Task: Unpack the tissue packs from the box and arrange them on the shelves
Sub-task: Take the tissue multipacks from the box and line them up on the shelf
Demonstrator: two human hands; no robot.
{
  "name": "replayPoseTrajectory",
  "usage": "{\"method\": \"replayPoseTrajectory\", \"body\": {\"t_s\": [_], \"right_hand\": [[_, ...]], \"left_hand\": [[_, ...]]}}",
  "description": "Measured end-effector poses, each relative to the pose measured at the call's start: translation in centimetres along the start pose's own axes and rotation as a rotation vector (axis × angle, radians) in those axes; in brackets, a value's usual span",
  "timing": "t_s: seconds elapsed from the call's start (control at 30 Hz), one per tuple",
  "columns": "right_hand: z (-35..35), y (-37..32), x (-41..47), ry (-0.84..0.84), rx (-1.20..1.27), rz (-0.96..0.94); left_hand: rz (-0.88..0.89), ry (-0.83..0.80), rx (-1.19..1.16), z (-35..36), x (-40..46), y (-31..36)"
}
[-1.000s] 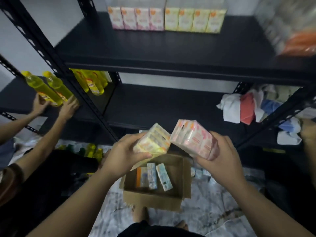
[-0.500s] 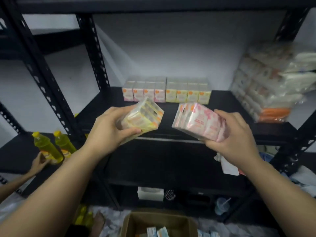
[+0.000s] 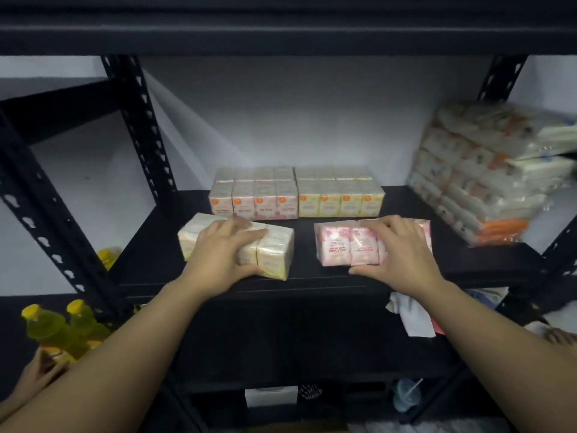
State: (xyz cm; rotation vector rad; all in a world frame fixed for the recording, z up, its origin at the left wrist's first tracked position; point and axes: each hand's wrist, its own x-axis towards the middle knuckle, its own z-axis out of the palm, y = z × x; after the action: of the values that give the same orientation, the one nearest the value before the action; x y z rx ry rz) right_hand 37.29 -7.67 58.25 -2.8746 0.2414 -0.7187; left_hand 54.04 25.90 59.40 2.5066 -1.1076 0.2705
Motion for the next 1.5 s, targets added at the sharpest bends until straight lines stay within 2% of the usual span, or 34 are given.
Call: {"method": "replayPoseTrajectory", "body": {"t_s": [0.2,0.4,0.57,0.67,1.0,1.1,1.33,1.5], "right_hand": [[0.7,0.0,0.1,0.011,-0.009,0.029],[1.5,0.4,-1.2,0.050,0.010,0.009],[1.6,0.3,-1.7,0.111,0.049,-0.006],[1.1,0.2,-1.9,0.113,0.070,0.003],[-2.9,-0.1,1.6,-0.200,-0.055,-0.060],[-3.1,-0.5,2.4,-0.243,-0.075,-0.085],[-1.7,-3.4,6.2,-0.496,0.126,-0.183],[-1.6,-3.2,7.5,-0.476,0.196,-0.141]], "left_hand": [[-0.032,0.087,0.077,2.2,-0.1,-0.1],[-0.096,0.072,0.103,2.3,0.6,0.9],[-0.145,0.084,0.036,1.7,1.3,2.2],[-0.128,0.080,0.026,1.7,1.7,3.2],[0.072,-0.121,0.090,2.5,5.1,8.4],[0.107,-0.181,0.142,2.8,6.1,8.9],[0.127,-0.141,0.063,3.2,5.4,8.1],[0.110,-0.075,0.012,3.5,4.8,7.9]]}}
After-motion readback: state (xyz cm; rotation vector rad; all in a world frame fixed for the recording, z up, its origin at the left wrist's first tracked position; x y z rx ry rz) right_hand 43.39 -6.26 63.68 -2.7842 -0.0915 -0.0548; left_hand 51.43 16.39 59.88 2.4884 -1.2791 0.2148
